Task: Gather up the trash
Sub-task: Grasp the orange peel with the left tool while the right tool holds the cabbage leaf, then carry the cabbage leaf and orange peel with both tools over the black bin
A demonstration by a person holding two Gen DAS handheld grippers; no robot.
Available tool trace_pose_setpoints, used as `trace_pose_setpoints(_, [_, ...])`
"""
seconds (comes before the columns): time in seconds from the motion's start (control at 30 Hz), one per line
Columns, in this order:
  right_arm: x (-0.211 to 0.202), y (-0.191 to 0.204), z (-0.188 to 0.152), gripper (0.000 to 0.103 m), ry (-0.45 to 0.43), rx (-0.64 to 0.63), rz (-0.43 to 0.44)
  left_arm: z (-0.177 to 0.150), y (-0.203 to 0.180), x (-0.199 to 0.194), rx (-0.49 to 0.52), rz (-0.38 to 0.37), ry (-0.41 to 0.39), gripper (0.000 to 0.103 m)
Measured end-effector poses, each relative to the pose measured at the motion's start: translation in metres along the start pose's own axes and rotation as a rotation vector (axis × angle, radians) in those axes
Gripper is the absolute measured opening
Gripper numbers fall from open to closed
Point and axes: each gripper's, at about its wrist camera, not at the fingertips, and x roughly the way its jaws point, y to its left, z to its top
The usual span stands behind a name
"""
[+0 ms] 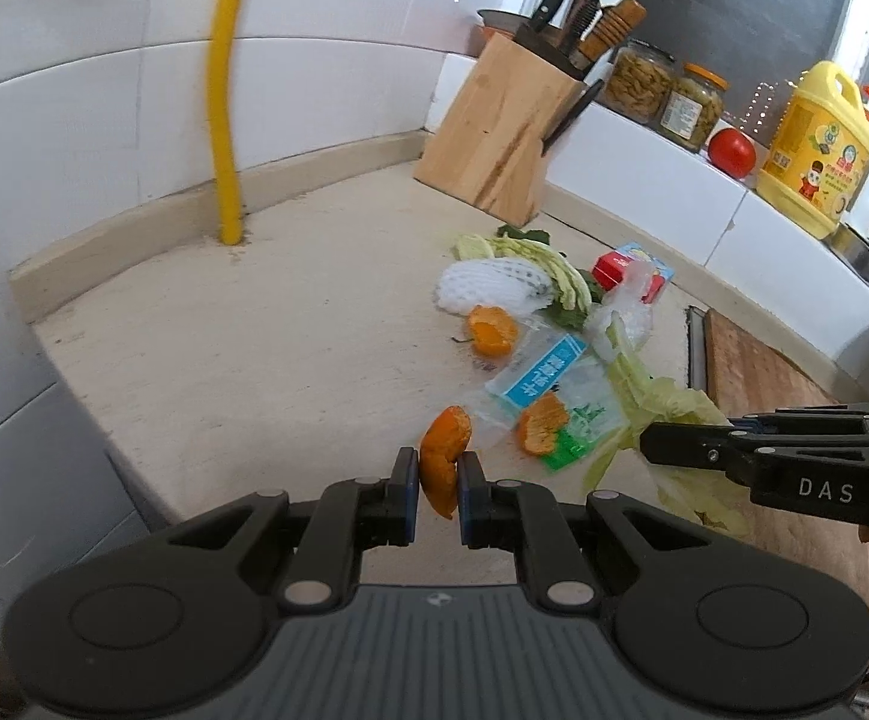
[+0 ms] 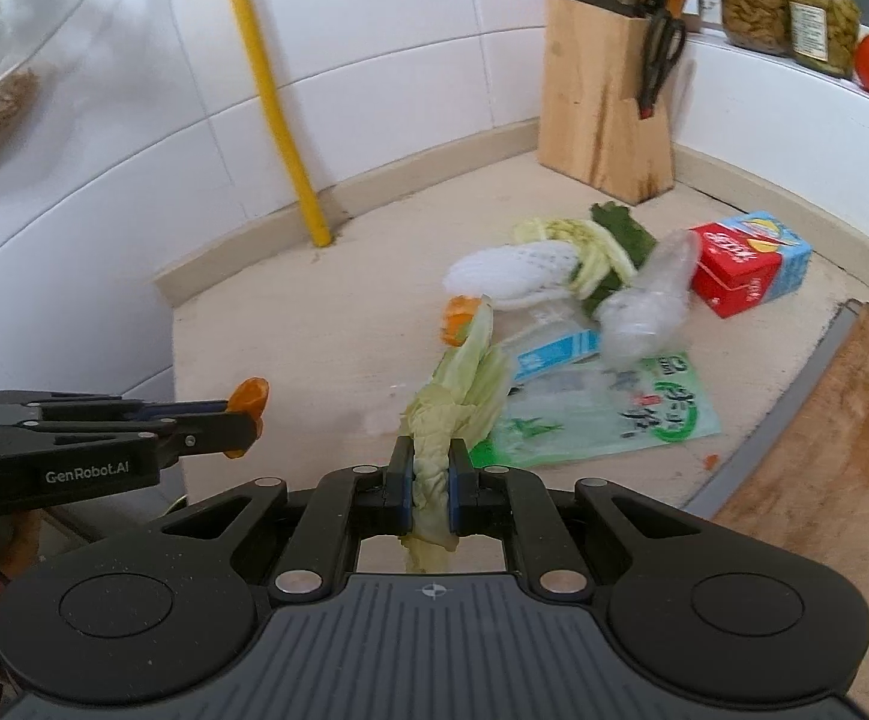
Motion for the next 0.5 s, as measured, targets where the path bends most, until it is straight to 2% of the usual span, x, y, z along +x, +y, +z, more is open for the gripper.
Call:
trace_pose_setpoints(0.27, [0.007,0.038,-0.001,0.014,0.007,-0.048,0.064,-0.011,0.021,-0.027,-0.030,0.043,-0.032,0.009])
trace_pose_setpoints(0.5, [0.017,0.080,0.001,0.014,0.019,-0.110,0.146,-0.024,0.053,-0.054,-0.087,0.116,-0.058,0.009])
